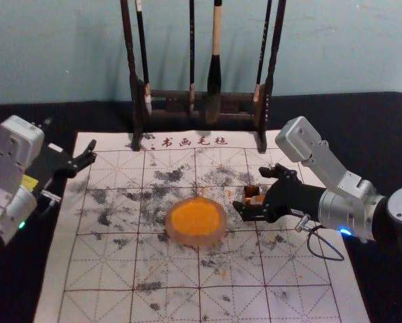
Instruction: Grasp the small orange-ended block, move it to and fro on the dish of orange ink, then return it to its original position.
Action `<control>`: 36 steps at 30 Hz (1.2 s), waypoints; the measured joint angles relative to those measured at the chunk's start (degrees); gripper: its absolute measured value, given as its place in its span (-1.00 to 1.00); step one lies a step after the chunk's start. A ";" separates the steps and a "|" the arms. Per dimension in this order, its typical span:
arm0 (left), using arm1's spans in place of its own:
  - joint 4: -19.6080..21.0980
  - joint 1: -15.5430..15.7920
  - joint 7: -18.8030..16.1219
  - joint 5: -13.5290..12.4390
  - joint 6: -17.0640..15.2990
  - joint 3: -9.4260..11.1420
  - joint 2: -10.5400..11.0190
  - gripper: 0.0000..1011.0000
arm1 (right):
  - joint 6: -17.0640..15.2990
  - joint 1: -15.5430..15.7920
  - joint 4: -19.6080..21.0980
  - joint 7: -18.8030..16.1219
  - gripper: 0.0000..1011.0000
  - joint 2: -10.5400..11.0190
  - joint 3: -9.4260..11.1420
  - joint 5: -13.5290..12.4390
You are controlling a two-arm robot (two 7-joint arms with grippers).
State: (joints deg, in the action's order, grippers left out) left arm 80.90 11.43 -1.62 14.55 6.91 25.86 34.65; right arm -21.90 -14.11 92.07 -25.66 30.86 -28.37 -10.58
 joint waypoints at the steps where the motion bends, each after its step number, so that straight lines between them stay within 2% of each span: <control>1: 0.00 0.00 0.00 0.00 0.00 0.00 0.00 0.98 | 0.00 0.00 0.00 0.00 0.98 0.00 0.00 0.00; 6: 0.00 0.00 0.00 0.00 0.00 0.00 0.00 0.98 | 0.91 0.28 0.05 0.02 0.98 -0.07 0.28 0.00; 11: 0.00 0.00 0.00 -0.01 0.00 0.00 0.00 0.98 | 8.26 3.10 1.12 3.20 0.98 -1.91 3.65 -0.60; 12: 0.00 0.00 0.00 0.00 0.00 0.00 0.00 0.98 | 10.70 4.26 1.35 5.36 0.98 -3.08 5.15 -0.67; 14: 0.00 0.00 0.00 0.00 0.00 0.00 0.00 0.98 | 12.74 5.30 1.40 7.78 0.98 -4.27 6.44 -0.58; 17: 0.00 0.00 0.00 0.00 0.00 0.00 0.00 0.98 | 16.64 7.41 0.51 14.89 0.98 -7.78 9.38 1.04; 18: 0.00 0.00 0.00 0.00 0.00 0.00 0.00 0.98 | 16.64 7.41 0.51 14.89 0.98 -7.78 9.38 1.04; 21: 0.00 0.00 0.00 0.00 0.00 0.00 0.00 0.98 | 17.92 8.90 -1.49 20.39 0.98 -10.70 11.33 2.61; 25: 0.00 0.00 0.00 0.00 0.00 0.00 0.00 0.98 | 18.10 9.84 -3.62 23.33 0.98 -12.51 12.14 3.97; 31: 0.00 0.00 0.00 0.00 0.00 0.00 0.00 0.98 | 17.49 10.56 -6.00 24.29 0.98 -13.95 12.50 5.43; 36: 0.00 0.00 0.00 0.00 0.00 0.00 0.00 0.98 | 17.38 10.59 -6.09 24.33 0.98 -13.98 12.53 5.52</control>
State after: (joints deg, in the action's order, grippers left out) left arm 80.90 11.43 -1.62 14.55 6.91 25.86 34.65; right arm -4.52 -3.52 85.99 -1.33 16.88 -15.84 -5.06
